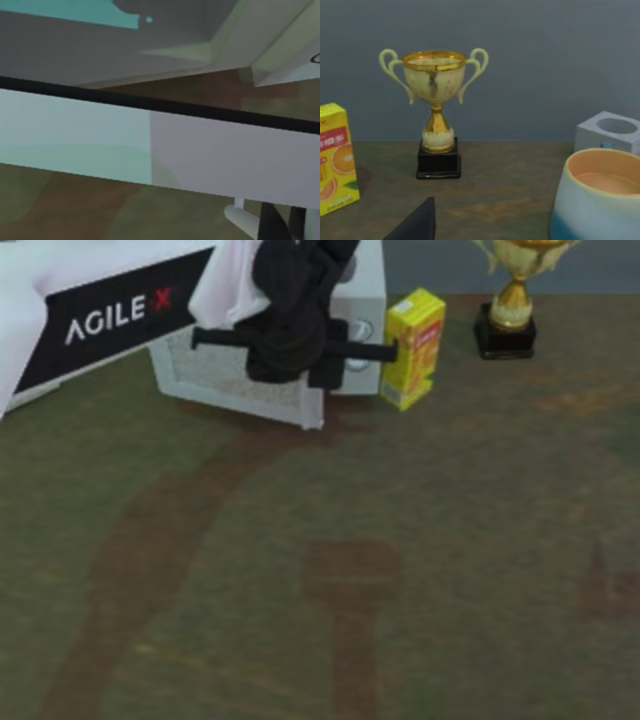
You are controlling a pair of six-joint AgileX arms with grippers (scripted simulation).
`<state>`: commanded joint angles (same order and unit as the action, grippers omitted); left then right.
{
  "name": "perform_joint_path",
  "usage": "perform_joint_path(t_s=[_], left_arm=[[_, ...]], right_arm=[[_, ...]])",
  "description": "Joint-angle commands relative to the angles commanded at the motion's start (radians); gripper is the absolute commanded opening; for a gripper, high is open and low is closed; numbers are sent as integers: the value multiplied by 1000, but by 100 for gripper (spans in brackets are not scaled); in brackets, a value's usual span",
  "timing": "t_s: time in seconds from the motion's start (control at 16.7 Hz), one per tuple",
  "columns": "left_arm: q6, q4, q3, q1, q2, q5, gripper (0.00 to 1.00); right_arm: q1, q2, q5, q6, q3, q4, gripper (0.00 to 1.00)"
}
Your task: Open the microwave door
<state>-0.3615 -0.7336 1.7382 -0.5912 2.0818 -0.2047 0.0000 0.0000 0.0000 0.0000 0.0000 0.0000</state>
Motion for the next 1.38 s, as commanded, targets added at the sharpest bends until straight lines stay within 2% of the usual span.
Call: perform_joint_path(t_s=[0.3, 0.66, 1.38], left_arm=[[8, 8, -14, -4, -8, 11, 0], [107, 61, -132, 18, -85, 58, 0], [112, 65, -136, 19, -90, 60, 0]], right_arm=[[0, 0, 0, 0, 0, 0, 100], [0, 0, 0, 0, 0, 0, 100], [0, 0, 0, 0, 0, 0, 100]])
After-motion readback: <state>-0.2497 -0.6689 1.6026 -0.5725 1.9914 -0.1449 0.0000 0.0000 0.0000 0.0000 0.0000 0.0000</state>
